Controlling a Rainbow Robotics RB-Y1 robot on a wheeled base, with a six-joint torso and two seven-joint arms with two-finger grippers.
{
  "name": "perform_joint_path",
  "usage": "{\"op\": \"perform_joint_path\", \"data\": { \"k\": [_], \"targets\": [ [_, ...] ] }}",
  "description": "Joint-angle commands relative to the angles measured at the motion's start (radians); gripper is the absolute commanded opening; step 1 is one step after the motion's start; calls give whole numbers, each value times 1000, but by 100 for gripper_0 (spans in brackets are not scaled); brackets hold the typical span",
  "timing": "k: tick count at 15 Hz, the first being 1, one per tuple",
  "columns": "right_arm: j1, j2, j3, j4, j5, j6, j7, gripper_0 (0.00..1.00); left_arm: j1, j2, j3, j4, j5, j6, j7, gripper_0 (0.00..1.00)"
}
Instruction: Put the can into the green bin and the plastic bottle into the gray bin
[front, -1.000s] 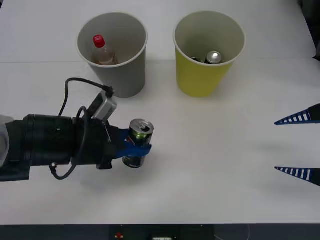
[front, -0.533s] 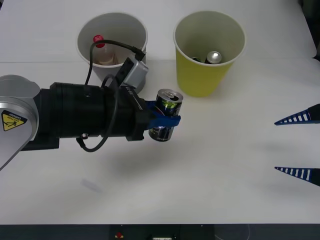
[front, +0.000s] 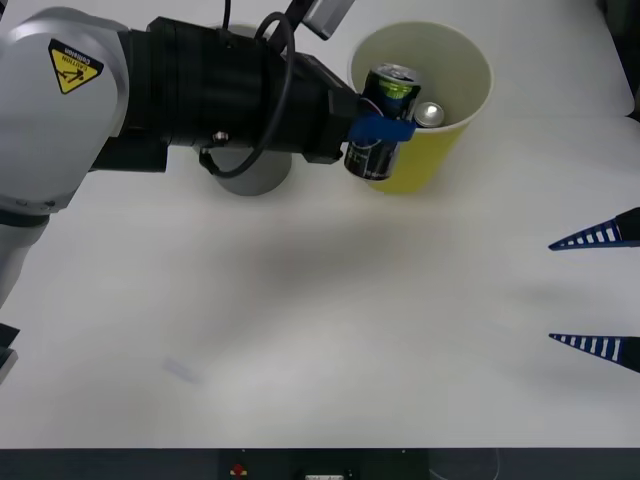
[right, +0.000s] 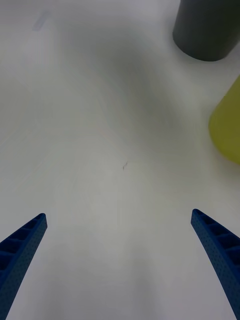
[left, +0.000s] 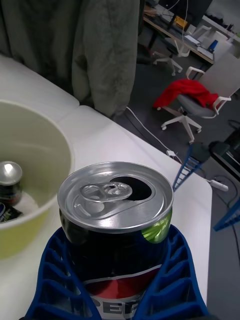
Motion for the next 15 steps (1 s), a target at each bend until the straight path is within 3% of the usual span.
{"op": "perform_joint_path", "data": {
  "k": [1, 4, 10, 15],
  "targets": [
    [0, 0, 0, 0, 0, 0, 0, 100, -116, -24, -2, 127, -11, 3, -18, 0],
    [0, 0, 0, 0, 0, 0, 0, 100, -196, -53, -2, 241, -37, 3, -44, 0],
    [0, 0, 0, 0, 0, 0, 0, 100, -378, -176, -2, 578, -191, 5, -110, 0],
    [0, 0, 0, 0, 0, 0, 0, 100, -458, -296, -2, 787, -330, 82, -121, 0]
  ]
}}
